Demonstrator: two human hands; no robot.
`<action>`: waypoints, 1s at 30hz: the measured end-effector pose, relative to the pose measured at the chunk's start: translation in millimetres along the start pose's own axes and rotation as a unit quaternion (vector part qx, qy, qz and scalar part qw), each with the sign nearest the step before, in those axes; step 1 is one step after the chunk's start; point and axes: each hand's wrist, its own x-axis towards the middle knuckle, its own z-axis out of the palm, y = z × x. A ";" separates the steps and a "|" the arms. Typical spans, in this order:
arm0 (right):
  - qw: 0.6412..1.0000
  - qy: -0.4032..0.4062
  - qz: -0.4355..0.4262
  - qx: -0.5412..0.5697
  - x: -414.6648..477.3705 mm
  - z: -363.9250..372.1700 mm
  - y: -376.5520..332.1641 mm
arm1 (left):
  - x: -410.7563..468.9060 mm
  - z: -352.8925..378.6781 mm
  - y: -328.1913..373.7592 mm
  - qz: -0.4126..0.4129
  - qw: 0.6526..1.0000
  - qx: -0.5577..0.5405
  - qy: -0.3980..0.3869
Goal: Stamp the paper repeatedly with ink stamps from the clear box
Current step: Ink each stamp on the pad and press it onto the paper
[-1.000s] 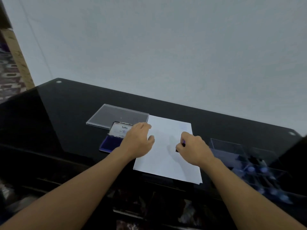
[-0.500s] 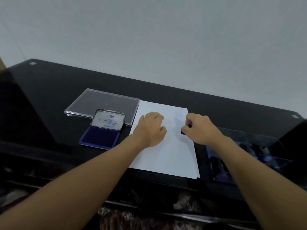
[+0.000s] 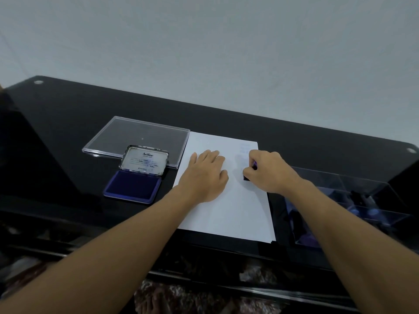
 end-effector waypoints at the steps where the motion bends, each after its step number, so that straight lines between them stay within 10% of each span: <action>1: 1.000 0.002 0.000 0.000 0.6 -0.1 -0.1 | -0.1 -0.2 0.2 0.001 1.000 0.001 0.002; 30: 0.995 0.073 0.058 -0.022 -3.8 29.0 -6.2 | 0.9 4.3 -1.2 -0.002 1.000 -0.011 0.014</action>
